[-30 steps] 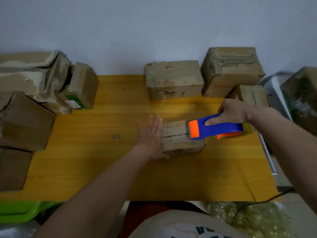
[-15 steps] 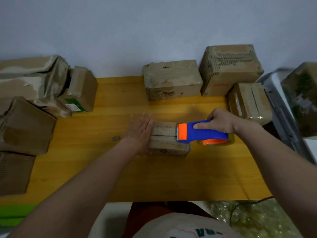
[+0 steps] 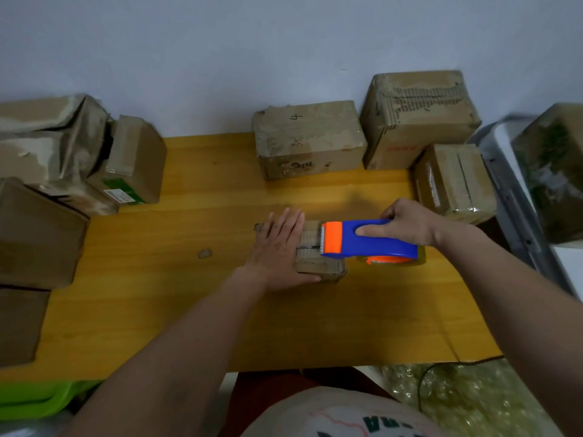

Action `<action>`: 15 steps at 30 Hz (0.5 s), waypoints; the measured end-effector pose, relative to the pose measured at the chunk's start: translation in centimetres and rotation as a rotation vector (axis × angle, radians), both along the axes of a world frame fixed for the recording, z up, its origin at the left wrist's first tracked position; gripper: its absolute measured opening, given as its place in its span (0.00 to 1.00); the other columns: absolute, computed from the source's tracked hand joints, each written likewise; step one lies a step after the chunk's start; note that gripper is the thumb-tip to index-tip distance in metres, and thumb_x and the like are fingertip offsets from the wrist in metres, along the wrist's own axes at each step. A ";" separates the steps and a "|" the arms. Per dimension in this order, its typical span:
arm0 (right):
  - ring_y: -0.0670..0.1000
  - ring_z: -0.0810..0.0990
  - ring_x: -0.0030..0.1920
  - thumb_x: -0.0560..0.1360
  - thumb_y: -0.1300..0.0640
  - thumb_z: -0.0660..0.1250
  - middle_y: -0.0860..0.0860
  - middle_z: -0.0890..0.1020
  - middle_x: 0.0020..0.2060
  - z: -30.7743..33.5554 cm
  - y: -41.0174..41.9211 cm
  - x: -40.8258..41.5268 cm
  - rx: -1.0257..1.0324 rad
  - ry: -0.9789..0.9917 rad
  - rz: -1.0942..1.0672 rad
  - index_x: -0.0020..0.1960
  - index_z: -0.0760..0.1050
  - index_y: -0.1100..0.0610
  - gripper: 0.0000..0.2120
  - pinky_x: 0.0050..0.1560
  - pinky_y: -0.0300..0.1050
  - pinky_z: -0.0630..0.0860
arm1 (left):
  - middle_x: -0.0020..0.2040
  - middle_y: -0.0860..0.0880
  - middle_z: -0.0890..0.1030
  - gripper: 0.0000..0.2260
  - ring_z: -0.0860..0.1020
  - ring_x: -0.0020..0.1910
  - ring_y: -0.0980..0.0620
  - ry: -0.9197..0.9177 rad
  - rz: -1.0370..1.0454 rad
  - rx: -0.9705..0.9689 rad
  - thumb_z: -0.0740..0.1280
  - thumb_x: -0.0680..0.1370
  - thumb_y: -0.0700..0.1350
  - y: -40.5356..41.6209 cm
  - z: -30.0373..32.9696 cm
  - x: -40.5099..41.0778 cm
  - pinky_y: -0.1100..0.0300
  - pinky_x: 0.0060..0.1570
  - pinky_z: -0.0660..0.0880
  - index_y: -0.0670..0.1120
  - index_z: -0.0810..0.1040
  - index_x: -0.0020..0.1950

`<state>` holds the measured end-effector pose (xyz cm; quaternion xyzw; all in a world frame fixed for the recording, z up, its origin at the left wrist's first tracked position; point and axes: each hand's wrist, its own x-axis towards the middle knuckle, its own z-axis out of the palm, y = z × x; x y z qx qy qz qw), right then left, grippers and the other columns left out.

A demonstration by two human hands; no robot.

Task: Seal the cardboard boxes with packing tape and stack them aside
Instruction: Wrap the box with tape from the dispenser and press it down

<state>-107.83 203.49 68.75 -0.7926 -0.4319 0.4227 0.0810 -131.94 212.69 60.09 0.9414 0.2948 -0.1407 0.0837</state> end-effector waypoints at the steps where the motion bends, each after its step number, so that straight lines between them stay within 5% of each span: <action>1: 0.48 0.81 0.36 0.67 0.37 0.71 0.53 0.83 0.35 0.1 -0.2 0.4 0.000 0.001 -0.001 0.42 0.79 0.58 0.22 0.33 0.39 0.72 | 0.79 0.47 0.35 0.57 0.33 0.77 0.48 0.003 -0.004 0.004 0.57 0.68 0.78 0.0 0.0 0.0 0.44 0.75 0.35 0.43 0.32 0.77; 10: 0.53 0.83 0.39 0.58 0.34 0.70 0.55 0.84 0.38 0.6 -3.1 4.1 -0.048 0.033 -0.050 0.44 0.80 0.59 0.30 0.43 0.49 0.80 | 0.79 0.48 0.35 0.57 0.33 0.77 0.48 0.001 -0.025 0.039 0.55 0.67 0.79 0.0 -0.2 -0.2 0.45 0.75 0.34 0.43 0.32 0.77; 15: 0.50 0.83 0.34 0.66 0.41 0.72 0.53 0.84 0.34 0.1 -3.9 4.5 -0.025 0.077 -0.087 0.43 0.79 0.60 0.21 0.35 0.41 0.75 | 0.79 0.48 0.37 0.56 0.35 0.77 0.49 -0.009 -0.051 0.035 0.55 0.67 0.78 0.2 0.0 -0.6 0.45 0.75 0.34 0.43 0.34 0.78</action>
